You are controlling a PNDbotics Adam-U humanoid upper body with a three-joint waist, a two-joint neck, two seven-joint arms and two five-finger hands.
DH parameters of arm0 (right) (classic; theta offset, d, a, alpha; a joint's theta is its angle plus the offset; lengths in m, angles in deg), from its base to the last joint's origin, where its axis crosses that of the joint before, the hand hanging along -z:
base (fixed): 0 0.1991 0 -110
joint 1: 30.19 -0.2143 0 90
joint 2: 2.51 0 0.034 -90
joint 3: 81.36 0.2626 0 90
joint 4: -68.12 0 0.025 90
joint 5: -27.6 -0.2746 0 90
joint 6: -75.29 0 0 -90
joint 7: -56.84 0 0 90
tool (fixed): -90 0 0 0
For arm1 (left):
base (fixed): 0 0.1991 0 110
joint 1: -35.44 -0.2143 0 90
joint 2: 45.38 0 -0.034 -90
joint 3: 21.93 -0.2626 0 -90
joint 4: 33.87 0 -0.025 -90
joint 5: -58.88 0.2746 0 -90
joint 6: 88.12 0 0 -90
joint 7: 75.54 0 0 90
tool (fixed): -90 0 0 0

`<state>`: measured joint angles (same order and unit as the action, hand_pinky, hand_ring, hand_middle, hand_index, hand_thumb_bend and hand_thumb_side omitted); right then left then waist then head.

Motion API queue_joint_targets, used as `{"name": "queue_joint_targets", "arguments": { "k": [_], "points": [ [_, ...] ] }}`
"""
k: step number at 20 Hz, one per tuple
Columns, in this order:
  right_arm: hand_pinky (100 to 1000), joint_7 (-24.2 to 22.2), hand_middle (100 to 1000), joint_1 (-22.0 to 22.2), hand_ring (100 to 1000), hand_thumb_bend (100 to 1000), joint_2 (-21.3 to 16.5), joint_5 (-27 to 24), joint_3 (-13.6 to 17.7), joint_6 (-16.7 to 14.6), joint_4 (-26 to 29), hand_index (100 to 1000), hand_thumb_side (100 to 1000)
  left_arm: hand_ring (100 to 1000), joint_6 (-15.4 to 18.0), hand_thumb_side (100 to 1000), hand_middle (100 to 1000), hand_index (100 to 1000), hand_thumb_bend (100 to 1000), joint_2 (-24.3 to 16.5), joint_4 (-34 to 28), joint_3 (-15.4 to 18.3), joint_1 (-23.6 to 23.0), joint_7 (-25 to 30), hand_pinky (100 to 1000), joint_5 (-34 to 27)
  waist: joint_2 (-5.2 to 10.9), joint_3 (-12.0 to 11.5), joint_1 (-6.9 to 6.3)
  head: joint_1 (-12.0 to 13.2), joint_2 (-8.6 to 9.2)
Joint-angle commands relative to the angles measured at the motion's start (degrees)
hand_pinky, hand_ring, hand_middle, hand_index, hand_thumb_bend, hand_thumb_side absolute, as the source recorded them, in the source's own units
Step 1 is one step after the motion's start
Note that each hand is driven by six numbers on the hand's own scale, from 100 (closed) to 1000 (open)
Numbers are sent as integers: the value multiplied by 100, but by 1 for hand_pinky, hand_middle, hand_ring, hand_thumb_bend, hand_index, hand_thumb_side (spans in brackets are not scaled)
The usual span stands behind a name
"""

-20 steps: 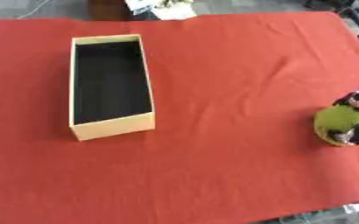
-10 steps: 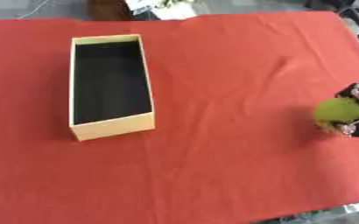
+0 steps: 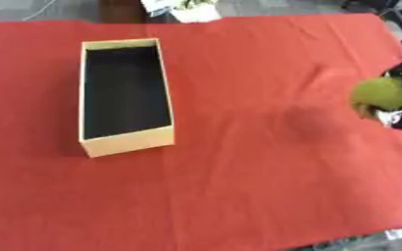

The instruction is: Pick up objects on the table and place them in the box.

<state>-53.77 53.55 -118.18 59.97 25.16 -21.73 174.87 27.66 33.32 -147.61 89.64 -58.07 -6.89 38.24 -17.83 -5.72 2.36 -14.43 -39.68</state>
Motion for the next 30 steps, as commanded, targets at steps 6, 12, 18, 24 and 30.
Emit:
{"name": "queue_joint_targets", "arguments": {
  "k": [6, 12, 18, 24, 30],
  "points": [
    [781, 521, 478, -963, 587, 100, -609, -6, -811, -333, 767, 618, 121, 622, -20, 688, 704, 655, 144, -123, -85, -64, 93, 93, 551, -64, 121, -214, -18, -84, -6],
    [762, 524, 477, -1788, 584, 100, -314, 135, -1507, -712, 784, 616, 107, 623, -12, 687, 705, 656, 144, -118, -85, -87, 137, 145, 552, -109, 122, -345, -5, -54, -3],
    [679, 250, 470, -2546, 553, 100, 386, 470, -2137, -805, 784, 602, 100, 623, 70, 687, 705, 657, 143, -120, -85, -147, 168, 188, 554, -110, 163, -466, -18, -82, -38],
    [650, -172, 474, -3352, 539, 100, 1200, 903, -2668, -433, 756, 606, 100, 623, 63, 686, 706, 656, 142, -51, -85, -171, 202, 249, 552, -124, 88, -498, -39, -1, 22],
    [628, -198, 472, -4376, 537, 100, 3068, 2709, -3365, -216, -650, 606, 100, 623, 76, 686, 706, 656, 143, -18, -85, -116, 194, 220, 552, -67, 23, -381, -17, 159, 68]
  ]
}}
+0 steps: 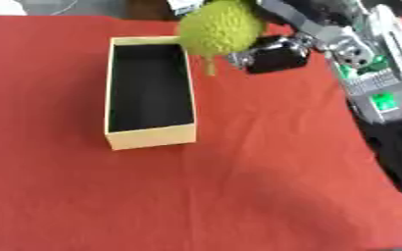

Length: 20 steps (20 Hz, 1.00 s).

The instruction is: Pick up objects on the table and place them in the box.

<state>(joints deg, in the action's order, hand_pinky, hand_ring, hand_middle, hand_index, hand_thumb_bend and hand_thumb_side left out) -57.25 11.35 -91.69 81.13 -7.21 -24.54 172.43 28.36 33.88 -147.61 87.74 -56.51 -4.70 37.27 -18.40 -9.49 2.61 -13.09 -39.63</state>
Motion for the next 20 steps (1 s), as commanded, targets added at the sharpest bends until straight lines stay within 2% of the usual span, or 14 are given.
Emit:
{"name": "queue_joint_targets", "arguments": {
  "k": [1, 6, 13, 18, 20],
  "points": [
    [638, 281, 475, -183, 540, 100, 590, 857, -162, 113, -644, 608, 100, 623, 3, 686, 706, 656, 143, -69, -85, 68, 43, 6, 552, 32, 74, -18, -43, 14, 71],
    [651, 896, 478, -279, 546, 100, 1223, 1822, -313, 206, -1534, 614, 100, 623, -40, 688, 706, 655, 143, -35, -85, 44, 63, 41, 552, 18, 60, -56, -47, -16, 79],
    [693, 1122, 492, -377, 560, 100, 1736, 2604, -425, 138, -2373, 628, 100, 623, -78, 689, 706, 655, 144, -6, -85, 7, 124, 105, 552, -34, 47, -152, -50, -64, 77],
    [657, 1398, 486, -325, 554, 100, 1792, 2816, -316, 539, -2617, 623, 100, 624, -111, 690, 706, 654, 144, 15, -85, 12, 117, 121, 552, -37, 49, -181, -32, -60, 99],
    [596, 1591, 480, -354, 543, 100, 1792, 2706, -221, 721, -2551, 618, 100, 624, -116, 690, 706, 654, 143, 19, -85, 8, 119, 126, 552, -37, 51, -180, -38, -43, 93]
  ]
}}
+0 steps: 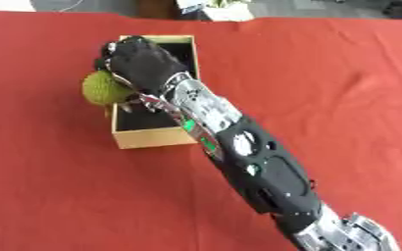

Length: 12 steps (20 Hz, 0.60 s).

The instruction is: Pick up objects on the table and place them in the box.

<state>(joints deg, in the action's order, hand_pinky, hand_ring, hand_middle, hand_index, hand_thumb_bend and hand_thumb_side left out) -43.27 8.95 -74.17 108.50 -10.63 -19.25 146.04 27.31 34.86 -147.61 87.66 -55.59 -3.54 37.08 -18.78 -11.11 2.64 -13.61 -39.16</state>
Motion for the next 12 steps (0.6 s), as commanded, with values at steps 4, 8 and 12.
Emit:
{"name": "queue_joint_targets", "arguments": {
  "k": [4, 8, 12],
  "points": [
    [567, 393, 476, -225, 540, 100, -74, -333, 345, 451, 216, 614, 100, 624, -28, 690, 707, 654, 144, -70, -85, 10, 21, 23, 552, -18, 101, -2, -44, 37, 55],
    [535, 366, 470, -257, 534, 100, -160, -646, 524, 553, 286, 611, 100, 624, -45, 691, 707, 654, 144, -56, -85, 9, 19, 32, 553, -16, 101, 9, -49, 63, 69],
    [558, -179, 487, -377, 555, 100, -223, -1565, 674, -102, 170, 629, 100, 625, -66, 693, 708, 654, 144, -30, -85, 3, 26, 51, 553, -14, 86, -5, -56, 78, 68]
  ]
}}
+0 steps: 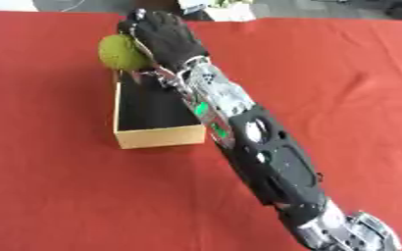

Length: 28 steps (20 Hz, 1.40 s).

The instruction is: Pick up objects on the table and place them in the box.

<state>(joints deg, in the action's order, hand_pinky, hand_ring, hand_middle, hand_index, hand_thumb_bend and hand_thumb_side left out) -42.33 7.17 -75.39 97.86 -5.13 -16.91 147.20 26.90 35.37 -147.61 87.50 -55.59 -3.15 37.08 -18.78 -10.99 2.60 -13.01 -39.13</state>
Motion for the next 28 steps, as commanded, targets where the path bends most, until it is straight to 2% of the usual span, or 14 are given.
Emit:
{"name": "queue_joint_targets", "arguments": {
  "k": [1, 3, 6, 8, 9, 12, 13, 15, 17, 18, 19, 21, 25, 28],
  "points": [
    [572, -429, 492, -242, 561, 100, -138, -672, 176, -498, 10, 632, 100, 625, -33, 694, 708, 654, 144, -73, -85, 19, 27, 19, 552, -14, 82, -21, -51, 17, 71],
    [574, -636, 493, -298, 562, 100, -203, -846, 279, -661, -74, 631, 100, 625, -47, 694, 708, 654, 144, -59, -85, 24, 24, 24, 552, -11, 75, -25, -49, 20, 78],
    [603, -762, 506, -310, 577, 100, -248, -857, 361, -684, -194, 641, 100, 625, -60, 695, 708, 653, 144, -48, -85, 25, 19, 32, 553, -6, 69, -25, -45, 27, 76],
    [662, -878, 564, -306, 638, 100, -260, -798, 370, -730, -263, 700, 100, 625, -66, 695, 708, 653, 144, -42, -85, 25, 20, 37, 553, -6, 68, -22, -43, 24, 78],
    [709, -974, 619, -308, 699, 100, -268, -748, 372, -779, -289, 754, 100, 625, -70, 695, 708, 653, 144, -40, -85, 25, 21, 38, 552, -6, 67, -20, -43, 24, 80],
    [800, -1305, 752, -327, 802, 102, -298, -329, 432, -863, -293, 852, 100, 624, -81, 696, 707, 653, 143, -32, -85, 17, 14, 54, 552, -2, 67, -9, -50, 18, 81],
    [819, -1368, 776, -329, 824, 127, -300, -176, 460, -845, -280, 871, 100, 625, -85, 696, 708, 653, 143, -28, -85, 16, 12, 58, 552, -2, 67, -7, -52, 15, 83],
    [798, -1381, 750, -324, 799, 113, -306, 92, 527, -743, -225, 823, 100, 624, -94, 696, 707, 652, 143, -20, -85, 17, 2, 62, 552, 0, 69, 0, -55, 12, 87],
    [841, -1334, 813, -307, 855, 110, -304, 268, 555, -609, -195, 890, 100, 625, -97, 696, 707, 652, 143, -18, -85, 17, 0, 65, 553, 1, 70, 6, -58, 13, 92],
    [874, -1397, 846, -301, 890, 122, -300, 290, 536, -650, -212, 925, 100, 624, -98, 696, 707, 652, 143, -19, -85, 14, 2, 69, 553, 2, 69, 8, -58, 15, 94],
    [906, -1505, 864, -302, 911, 144, -303, 295, 521, -748, -217, 943, 193, 624, -101, 697, 707, 652, 143, -16, -85, 12, 3, 72, 553, 3, 68, 11, -59, 17, 96],
    [943, -1720, 871, -310, 932, 208, -316, 318, 532, -944, -182, 950, 217, 622, -112, 697, 705, 652, 143, -9, -85, 12, 2, 77, 553, 3, 65, 17, -59, 17, 99],
    [965, -2098, 874, -335, 942, 306, -338, 472, 585, -1182, -164, 968, 100, 622, -134, 698, 705, 652, 142, -2, -85, 8, 2, 87, 553, -1, 65, 31, -62, 1, 96],
    [965, -2221, 875, -325, 943, 306, -334, 479, 629, -1217, -154, 979, 100, 622, -144, 698, 705, 652, 142, 2, -85, 4, -2, 101, 553, 0, 67, 37, -64, -8, 104]
  ]
}}
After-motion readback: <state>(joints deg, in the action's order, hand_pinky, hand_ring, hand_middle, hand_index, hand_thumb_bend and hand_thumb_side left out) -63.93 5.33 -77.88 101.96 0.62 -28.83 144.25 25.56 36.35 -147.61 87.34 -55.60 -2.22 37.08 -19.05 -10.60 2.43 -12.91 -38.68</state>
